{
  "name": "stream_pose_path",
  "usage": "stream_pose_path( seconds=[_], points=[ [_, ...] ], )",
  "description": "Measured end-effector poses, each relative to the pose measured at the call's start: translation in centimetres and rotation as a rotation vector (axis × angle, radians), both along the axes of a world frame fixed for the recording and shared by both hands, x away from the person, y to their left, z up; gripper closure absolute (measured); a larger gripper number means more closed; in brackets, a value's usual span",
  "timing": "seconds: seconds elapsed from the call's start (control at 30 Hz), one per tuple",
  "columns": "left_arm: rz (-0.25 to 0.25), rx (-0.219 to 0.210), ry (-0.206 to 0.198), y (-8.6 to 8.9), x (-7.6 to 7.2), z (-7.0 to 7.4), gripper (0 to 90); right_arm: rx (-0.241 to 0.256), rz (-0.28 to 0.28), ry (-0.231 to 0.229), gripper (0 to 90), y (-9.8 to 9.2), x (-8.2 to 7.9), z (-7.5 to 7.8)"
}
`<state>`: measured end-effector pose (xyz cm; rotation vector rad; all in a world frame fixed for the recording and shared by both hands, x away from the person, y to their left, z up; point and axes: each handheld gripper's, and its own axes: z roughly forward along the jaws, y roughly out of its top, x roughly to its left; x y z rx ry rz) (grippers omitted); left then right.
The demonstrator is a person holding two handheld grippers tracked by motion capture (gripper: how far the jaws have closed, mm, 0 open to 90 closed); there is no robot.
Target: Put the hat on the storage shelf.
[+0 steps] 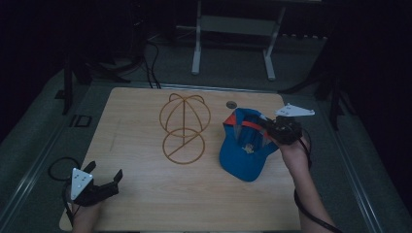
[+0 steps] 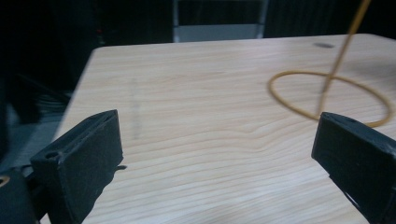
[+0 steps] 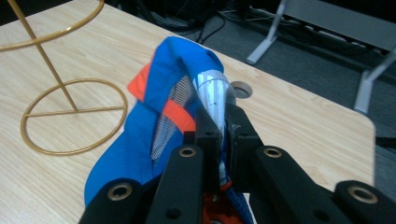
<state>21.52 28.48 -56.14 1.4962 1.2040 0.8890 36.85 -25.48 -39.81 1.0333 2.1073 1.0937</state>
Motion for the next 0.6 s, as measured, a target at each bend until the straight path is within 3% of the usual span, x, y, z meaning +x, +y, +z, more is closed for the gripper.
stream_pose_path(
  seconds=[0.07,0.13,0.17,0.27,0.33,0.37,0.6],
  points=[
    [-0.023,-0.017,-0.012,-0.4,-0.1,0.9,5.6,0.007,-0.001,-0.002,85.5,0.0,-0.2,0.6],
    [-0.023,-0.008,-0.018,-0.6,-0.1,1.3,5.6,0.017,-0.002,-0.003,85.5,0.0,-0.4,1.0],
    [-0.049,-0.009,-0.032,-1.1,-0.2,2.6,5.6,0.031,0.001,-0.022,85.5,0.0,-0.8,1.8],
    [-0.068,0.004,-0.027,-1.8,0.0,4.2,5.6,0.037,0.008,-0.047,85.5,0.0,-1.3,2.8],
    [-0.068,0.004,-0.027,-1.8,0.0,4.2,5.6,0.037,0.014,-0.052,85.5,0.1,-1.5,3.1],
    [-0.086,0.02,-0.025,-2.6,0.2,5.4,5.6,0.037,0.014,-0.052,85.6,0.1,-1.5,3.1],
    [-0.171,0.058,-0.04,-5.4,1.1,9.1,5.7,0.041,0.012,-0.102,85.6,-0.1,-2.6,4.8]
  ],
)
